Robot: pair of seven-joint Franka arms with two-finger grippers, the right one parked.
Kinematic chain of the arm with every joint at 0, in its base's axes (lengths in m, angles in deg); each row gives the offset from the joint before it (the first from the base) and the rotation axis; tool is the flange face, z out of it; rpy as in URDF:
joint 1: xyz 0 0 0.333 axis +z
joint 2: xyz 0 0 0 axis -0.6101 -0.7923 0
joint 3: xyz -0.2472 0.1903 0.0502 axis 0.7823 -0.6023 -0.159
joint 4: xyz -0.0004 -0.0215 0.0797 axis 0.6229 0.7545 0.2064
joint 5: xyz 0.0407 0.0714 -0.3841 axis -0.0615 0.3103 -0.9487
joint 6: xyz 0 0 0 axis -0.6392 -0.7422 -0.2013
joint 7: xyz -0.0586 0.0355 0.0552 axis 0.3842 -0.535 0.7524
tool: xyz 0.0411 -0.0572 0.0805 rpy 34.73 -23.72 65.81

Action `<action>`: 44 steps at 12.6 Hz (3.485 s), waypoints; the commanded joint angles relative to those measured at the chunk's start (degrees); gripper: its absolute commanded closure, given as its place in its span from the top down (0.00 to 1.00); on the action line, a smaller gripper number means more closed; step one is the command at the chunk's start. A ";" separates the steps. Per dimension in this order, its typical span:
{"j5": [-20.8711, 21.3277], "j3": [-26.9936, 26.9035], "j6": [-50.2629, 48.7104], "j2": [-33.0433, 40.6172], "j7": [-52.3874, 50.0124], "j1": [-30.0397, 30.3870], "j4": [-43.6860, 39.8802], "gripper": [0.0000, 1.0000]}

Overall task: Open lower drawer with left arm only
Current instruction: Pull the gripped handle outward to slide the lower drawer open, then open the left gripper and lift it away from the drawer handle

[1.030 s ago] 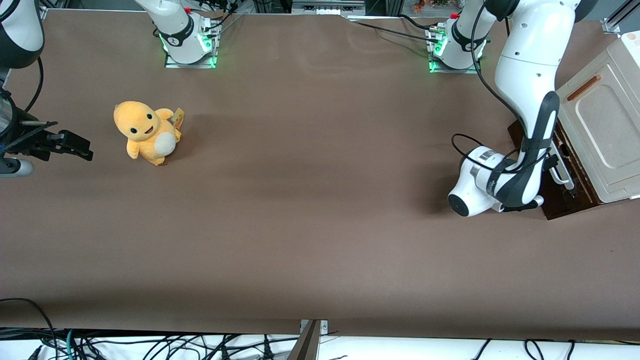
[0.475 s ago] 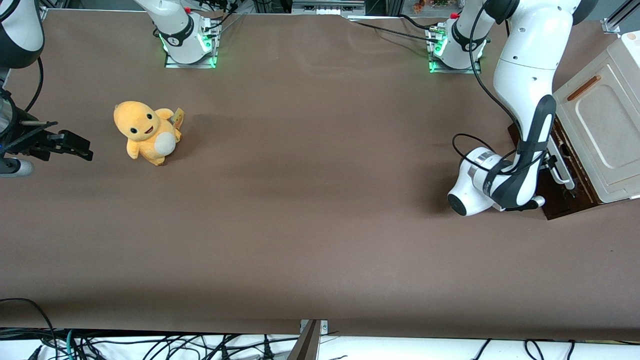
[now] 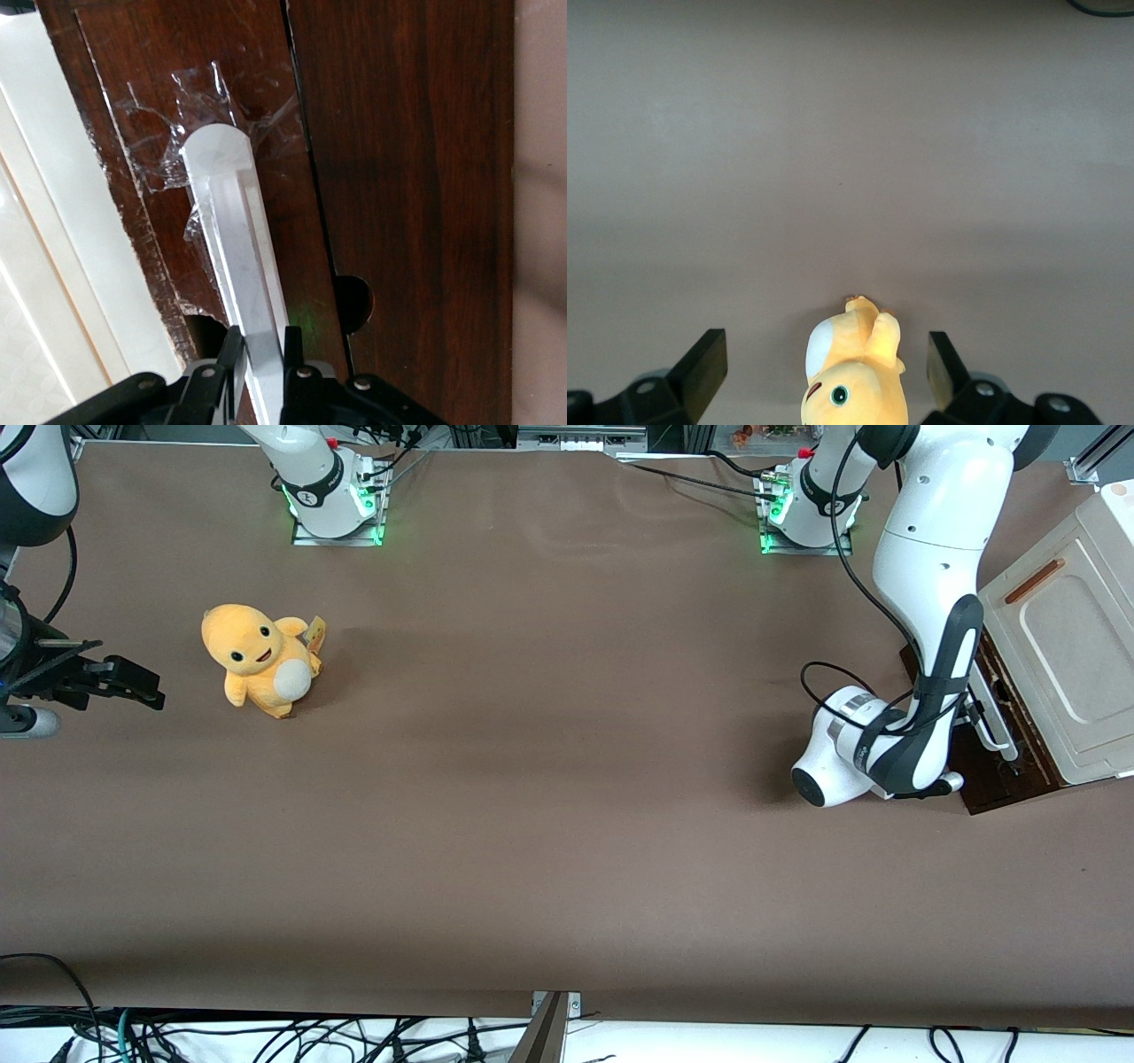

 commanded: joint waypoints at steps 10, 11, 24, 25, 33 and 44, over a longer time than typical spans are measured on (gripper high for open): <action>-3.33 -0.09 -1.24 -0.38 2.99 -6.27 -3.19 0.00; -4.12 -0.09 -1.24 -0.38 2.99 -6.80 -3.63 0.00; -10.79 0.18 -1.16 0.32 3.16 -7.33 -9.24 1.00; -14.37 0.09 -1.07 0.32 3.17 -6.98 -12.56 1.00; -51.45 0.26 -0.98 5.33 3.95 2.40 -33.41 1.00; -58.80 -1.93 11.83 35.26 53.17 12.45 -10.61 1.00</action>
